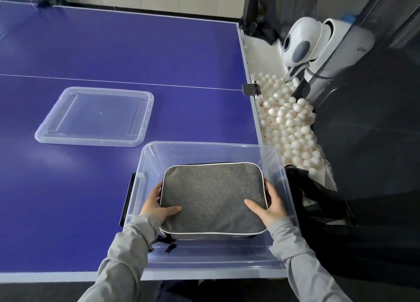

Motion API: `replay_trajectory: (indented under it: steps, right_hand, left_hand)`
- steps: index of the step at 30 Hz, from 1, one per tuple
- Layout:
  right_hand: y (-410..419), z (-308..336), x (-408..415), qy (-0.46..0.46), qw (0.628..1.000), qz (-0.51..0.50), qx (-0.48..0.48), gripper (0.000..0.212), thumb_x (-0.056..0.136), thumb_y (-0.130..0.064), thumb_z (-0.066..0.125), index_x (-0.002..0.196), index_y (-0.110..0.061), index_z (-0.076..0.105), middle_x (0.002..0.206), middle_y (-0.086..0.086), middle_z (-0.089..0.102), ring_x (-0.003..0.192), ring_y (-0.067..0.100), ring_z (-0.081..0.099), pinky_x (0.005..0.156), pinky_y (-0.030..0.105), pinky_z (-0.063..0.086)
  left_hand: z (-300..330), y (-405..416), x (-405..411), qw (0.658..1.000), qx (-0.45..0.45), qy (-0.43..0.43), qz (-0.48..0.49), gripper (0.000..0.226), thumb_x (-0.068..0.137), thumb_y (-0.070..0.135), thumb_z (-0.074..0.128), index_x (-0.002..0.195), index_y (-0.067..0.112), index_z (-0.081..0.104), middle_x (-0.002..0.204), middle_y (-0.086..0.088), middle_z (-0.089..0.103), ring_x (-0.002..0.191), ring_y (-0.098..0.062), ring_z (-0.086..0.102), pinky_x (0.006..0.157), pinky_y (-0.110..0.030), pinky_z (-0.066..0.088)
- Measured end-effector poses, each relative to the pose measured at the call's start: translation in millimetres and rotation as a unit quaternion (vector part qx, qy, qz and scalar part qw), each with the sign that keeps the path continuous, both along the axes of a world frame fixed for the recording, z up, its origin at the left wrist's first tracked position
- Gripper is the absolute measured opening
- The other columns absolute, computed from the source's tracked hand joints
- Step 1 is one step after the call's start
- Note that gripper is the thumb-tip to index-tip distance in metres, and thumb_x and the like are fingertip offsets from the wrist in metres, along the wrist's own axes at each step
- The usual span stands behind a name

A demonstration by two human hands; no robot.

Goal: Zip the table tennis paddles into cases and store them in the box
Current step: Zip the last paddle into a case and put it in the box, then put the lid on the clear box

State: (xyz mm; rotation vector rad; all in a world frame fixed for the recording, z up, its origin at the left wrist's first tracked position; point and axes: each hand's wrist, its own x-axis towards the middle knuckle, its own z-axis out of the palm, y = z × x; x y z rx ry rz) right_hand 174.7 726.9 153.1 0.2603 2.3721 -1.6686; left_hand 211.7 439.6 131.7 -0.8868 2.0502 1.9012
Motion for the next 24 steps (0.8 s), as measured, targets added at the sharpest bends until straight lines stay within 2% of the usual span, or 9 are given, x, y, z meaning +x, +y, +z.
replay_trajectory:
  steps: [5,8,11,12,15,20,24]
  right_hand:
    - [-2,1,1,0.018,1.0,-0.011,0.013,0.078,0.069,-0.006,0.079,0.136,-0.013,0.039,0.134,0.006,0.049,0.124,0.024,0.048,0.108,0.044,0.037]
    - [-5,7,2,0.061,0.996,0.005,0.069,0.082,0.067,-0.009,0.081,0.137,-0.012,0.038,0.135,0.008,0.046,0.125,0.024,0.046,0.109,0.043,0.035]
    - [-7,19,0,0.131,0.979,0.035,0.152,0.078,0.067,-0.011,0.081,0.135,-0.01,0.042,0.127,0.01,0.047,0.121,0.025,0.045,0.104,0.018,0.027]
    - [-10,24,-2,0.152,0.972,0.048,0.174,0.077,0.068,-0.011,0.081,0.135,-0.009,0.043,0.127,0.012,0.048,0.121,0.025,0.044,0.102,0.015,0.025]
    - [-21,39,-9,0.188,0.956,0.088,0.206,0.072,0.072,-0.011,0.077,0.135,-0.004,0.043,0.129,0.017,0.049,0.124,0.03,0.044,0.107,0.03,0.028]
    - [-56,57,-24,0.207,0.945,0.126,0.221,0.065,0.08,-0.013,0.07,0.137,-0.004,0.04,0.132,0.017,0.047,0.127,0.031,0.042,0.109,0.04,0.032]
    - [-100,62,-40,0.225,0.93,0.159,0.243,0.06,0.083,-0.015,0.067,0.136,-0.003,0.041,0.136,0.016,0.047,0.128,0.03,0.042,0.107,0.034,0.031]
  left_hand:
    - [3,2,-3,1.0,-0.015,-0.012,0.0,0.089,0.067,-0.013,0.075,0.141,0.011,0.034,0.138,-0.014,0.045,0.121,-0.031,0.049,0.102,-0.041,0.041]
    - [7,5,-4,0.993,-0.11,-0.016,-0.048,0.089,0.069,-0.002,0.077,0.143,0.014,0.03,0.141,-0.014,0.042,0.126,-0.029,0.045,0.107,-0.04,0.037]
    - [18,11,-3,0.96,-0.248,-0.002,-0.132,0.089,0.074,0.013,0.075,0.146,0.015,0.023,0.145,-0.011,0.032,0.133,-0.026,0.036,0.11,-0.029,0.028]
    - [22,14,-3,0.948,-0.277,0.015,-0.154,0.086,0.076,0.015,0.073,0.146,0.015,0.023,0.147,-0.01,0.028,0.134,-0.025,0.033,0.11,-0.028,0.026]
    - [35,17,-5,0.911,-0.349,0.073,-0.207,0.077,0.081,0.019,0.065,0.146,0.019,0.025,0.152,-0.003,0.022,0.138,-0.023,0.026,0.112,-0.029,0.024]
    - [57,-10,-16,0.846,-0.455,0.152,-0.231,0.069,0.087,0.029,0.059,0.146,0.018,0.024,0.153,-0.003,0.024,0.14,-0.02,0.022,0.112,-0.029,0.021]
    - [67,-65,-24,0.821,-0.511,0.156,-0.199,0.068,0.089,0.039,0.056,0.146,0.019,0.026,0.153,-0.001,0.027,0.142,-0.02,0.02,0.111,-0.035,0.025]
